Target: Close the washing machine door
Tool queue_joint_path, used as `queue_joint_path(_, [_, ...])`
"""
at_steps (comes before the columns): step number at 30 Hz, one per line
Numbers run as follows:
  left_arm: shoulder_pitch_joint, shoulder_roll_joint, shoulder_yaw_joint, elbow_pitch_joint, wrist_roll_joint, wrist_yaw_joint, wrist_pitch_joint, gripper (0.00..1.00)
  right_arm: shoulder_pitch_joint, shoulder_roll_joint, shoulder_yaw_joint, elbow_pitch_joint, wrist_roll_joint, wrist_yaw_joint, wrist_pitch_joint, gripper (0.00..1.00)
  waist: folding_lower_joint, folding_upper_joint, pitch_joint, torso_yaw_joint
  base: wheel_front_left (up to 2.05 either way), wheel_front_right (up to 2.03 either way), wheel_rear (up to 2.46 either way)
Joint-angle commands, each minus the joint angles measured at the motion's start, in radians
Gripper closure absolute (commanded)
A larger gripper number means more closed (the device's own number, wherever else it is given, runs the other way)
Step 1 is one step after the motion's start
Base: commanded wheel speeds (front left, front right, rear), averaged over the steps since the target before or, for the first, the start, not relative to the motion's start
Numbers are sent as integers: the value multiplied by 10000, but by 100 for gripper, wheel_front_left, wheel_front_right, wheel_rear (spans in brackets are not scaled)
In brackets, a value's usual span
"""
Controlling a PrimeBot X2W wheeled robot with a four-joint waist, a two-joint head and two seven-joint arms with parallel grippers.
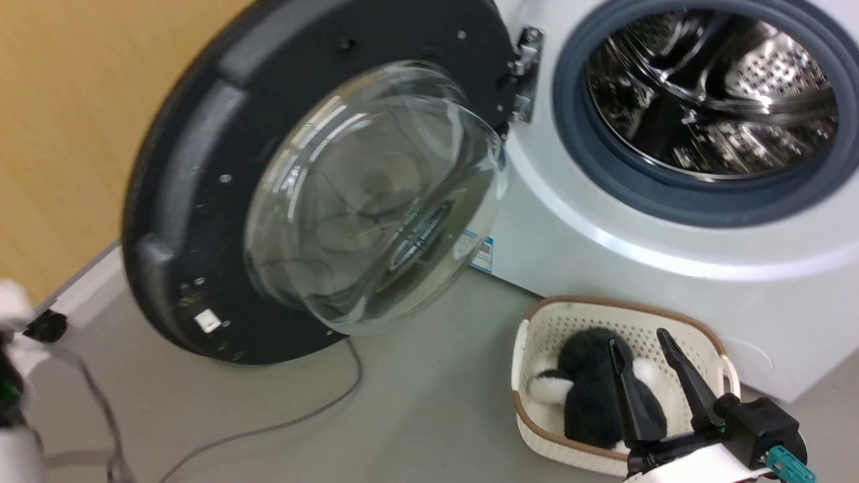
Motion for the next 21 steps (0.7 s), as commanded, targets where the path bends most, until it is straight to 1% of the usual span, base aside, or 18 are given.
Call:
queue_joint_path(1, [-444, 15, 273, 285, -519, -171, 70, 100, 10, 34, 2, -53, -89, 8, -44, 0, 0, 0, 167, -194, 0, 0, 0])
queue_joint_path(3, [-932, 387, 592, 1028, -1009, -417, 238, 100, -65, 34, 26, -39, -138, 8, -44, 0, 0, 0, 264, -345, 0, 0, 0])
queue_joint_path(6, [-1638, 579, 1012, 2203, -1994, -584, 882, 100, -157, 29, 6, -42, -180, 8, -44, 0, 0, 0, 394, -514, 0, 0, 0])
queue_joint_path(8, [-2005, 624, 1220, 2950, -2587, -541, 1515, 100, -199, 4, -3, -54, -182, 8, -44, 0, 0, 0, 458, -592, 0, 0, 0])
queue_joint_path(10, [-2268, 692, 1425, 3656, -3020, -301, 2105, 100, -231, -34, 11, -51, -186, 8, -44, 0, 0, 0, 512, -668, 0, 0, 0])
queue_joint_path(12, [-2594, 574, 1689, 4308, -3721, -132, 2912, 100, -246, -60, 0, -35, -187, 8, -44, 0, 0, 0, 524, -711, 0, 0, 0])
queue_joint_path(14, [-2775, 517, 1842, 4822, -4285, -68, 3749, 100, -245, -64, -4, -15, -183, 8, -44, 0, 0, 0, 510, -748, 0, 0, 0])
queue_joint_path(15, [-2788, 530, 1850, 5002, -4435, -104, 4065, 100, -245, -64, 0, -3, -179, 8, -44, 0, 0, 0, 500, -766, 0, 0, 0])
queue_joint_path(17, [-2754, 511, 1819, 5211, -4665, -350, 4525, 100, -242, -61, -3, 16, -160, 8, -44, 0, 0, 0, 464, -801, 0, 0, 0])
queue_joint_path(21, [-2634, 247, 1673, 5343, -5212, -784, 5632, 100, -208, -44, -49, 8, -106, 8, -44, 0, 0, 0, 363, -801, 0, 0, 0])
